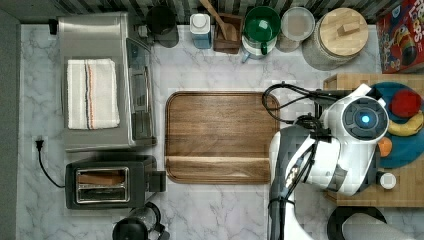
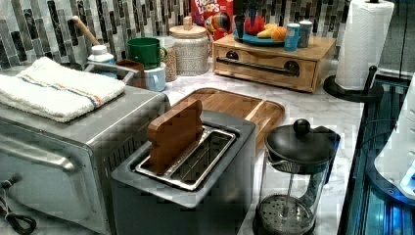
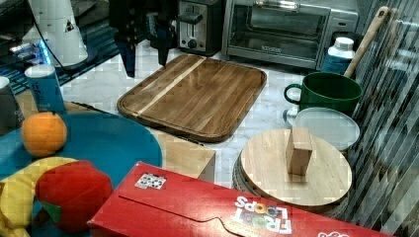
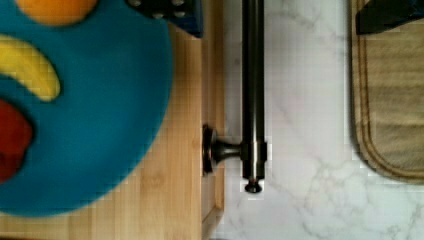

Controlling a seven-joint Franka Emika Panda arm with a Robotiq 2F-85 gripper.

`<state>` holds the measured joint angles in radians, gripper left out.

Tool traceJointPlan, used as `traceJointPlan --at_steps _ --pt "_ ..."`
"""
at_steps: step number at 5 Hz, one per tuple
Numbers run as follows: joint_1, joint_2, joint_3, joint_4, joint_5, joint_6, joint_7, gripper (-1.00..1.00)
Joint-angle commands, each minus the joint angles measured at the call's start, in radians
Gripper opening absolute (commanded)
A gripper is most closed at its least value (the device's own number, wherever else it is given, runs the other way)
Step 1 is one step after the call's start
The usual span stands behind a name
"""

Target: Open the drawer.

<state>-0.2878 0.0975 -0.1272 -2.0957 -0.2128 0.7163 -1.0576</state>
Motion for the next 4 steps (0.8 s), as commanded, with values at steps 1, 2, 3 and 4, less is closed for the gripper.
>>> traceJointPlan --at_steps 1,2,3,4 --pt "0.002 0.131 0.013 -0.023 0.028 0.131 -0.01 1.0" --pt "0.006 0.14 0.009 -0.066 0.019 0.184 0.052 1.0" --pt "0.029 0.163 -0.009 -0.06 -0.003 0.159 0.139 1.0" --pt "0.034 0.176 -0.019 -0.028 -0.005 0.103 0.136 1.0"
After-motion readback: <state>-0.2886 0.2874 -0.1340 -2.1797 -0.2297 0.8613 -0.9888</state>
